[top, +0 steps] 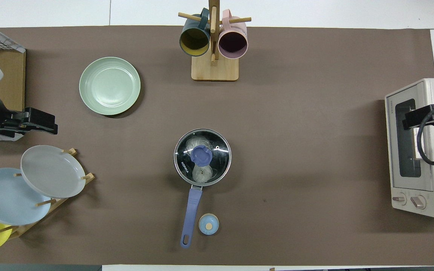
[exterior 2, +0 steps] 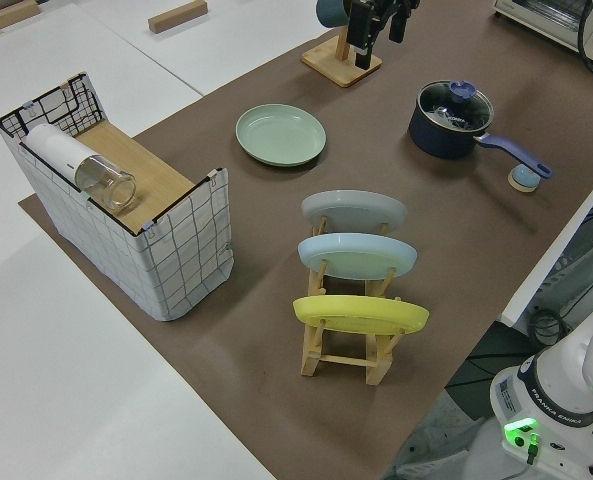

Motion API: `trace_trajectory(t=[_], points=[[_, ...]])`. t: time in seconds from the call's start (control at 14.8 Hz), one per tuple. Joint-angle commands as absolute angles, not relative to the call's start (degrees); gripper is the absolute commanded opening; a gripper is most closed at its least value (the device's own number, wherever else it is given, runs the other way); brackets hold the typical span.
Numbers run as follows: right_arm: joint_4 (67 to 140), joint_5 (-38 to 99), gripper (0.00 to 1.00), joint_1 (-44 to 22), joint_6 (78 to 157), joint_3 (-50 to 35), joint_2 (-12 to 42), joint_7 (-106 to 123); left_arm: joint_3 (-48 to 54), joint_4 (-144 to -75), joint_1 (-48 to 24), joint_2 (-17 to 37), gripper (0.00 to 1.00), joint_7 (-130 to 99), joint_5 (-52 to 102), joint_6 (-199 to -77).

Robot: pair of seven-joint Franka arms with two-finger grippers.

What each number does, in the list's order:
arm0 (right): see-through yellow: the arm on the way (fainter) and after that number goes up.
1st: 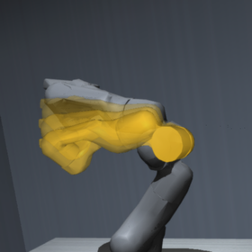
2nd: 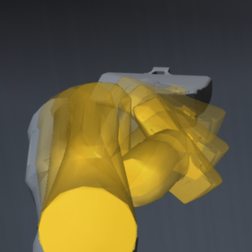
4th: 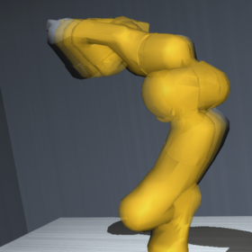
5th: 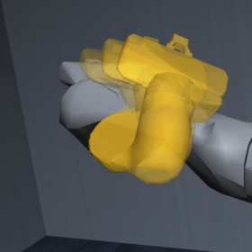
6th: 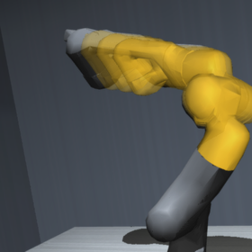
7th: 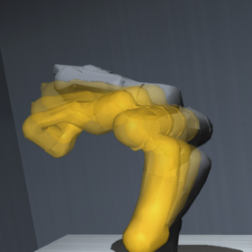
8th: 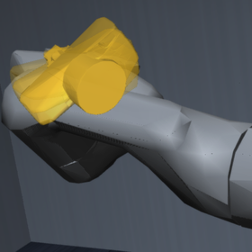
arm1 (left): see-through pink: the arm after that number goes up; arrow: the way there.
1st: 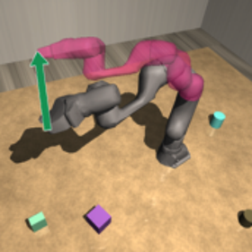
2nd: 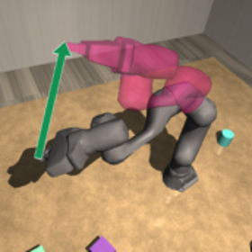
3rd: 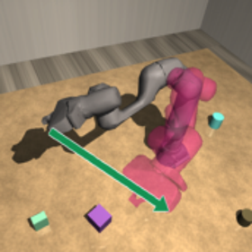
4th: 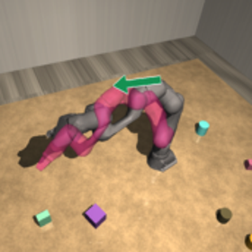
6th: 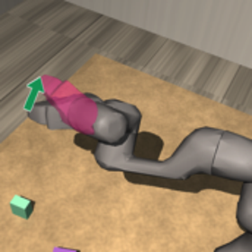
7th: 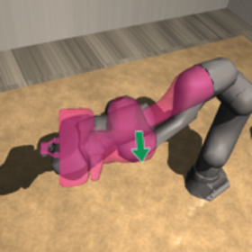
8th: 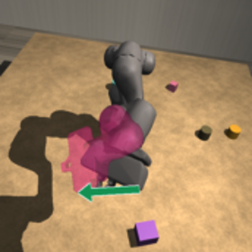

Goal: Transfer vermicelli from pot to plate

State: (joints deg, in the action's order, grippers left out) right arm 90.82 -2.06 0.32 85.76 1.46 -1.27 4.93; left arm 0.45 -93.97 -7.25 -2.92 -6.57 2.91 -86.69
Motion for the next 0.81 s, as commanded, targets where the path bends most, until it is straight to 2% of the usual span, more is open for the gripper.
trace_trajectory(t=[0.0,0.74], points=[[91.32,-0.79,1.00,0.70,85.87,1.32,-2.11,5.71,0.97,-93.52,-6.59,-3.34,1.00,-6.15,2.37,-85.61],[92.11,-0.44,1.00,-0.79,85.25,1.32,-2.81,6.24,0.97,-93.52,-6.59,-3.34,1.00,-6.24,2.37,-85.61]])
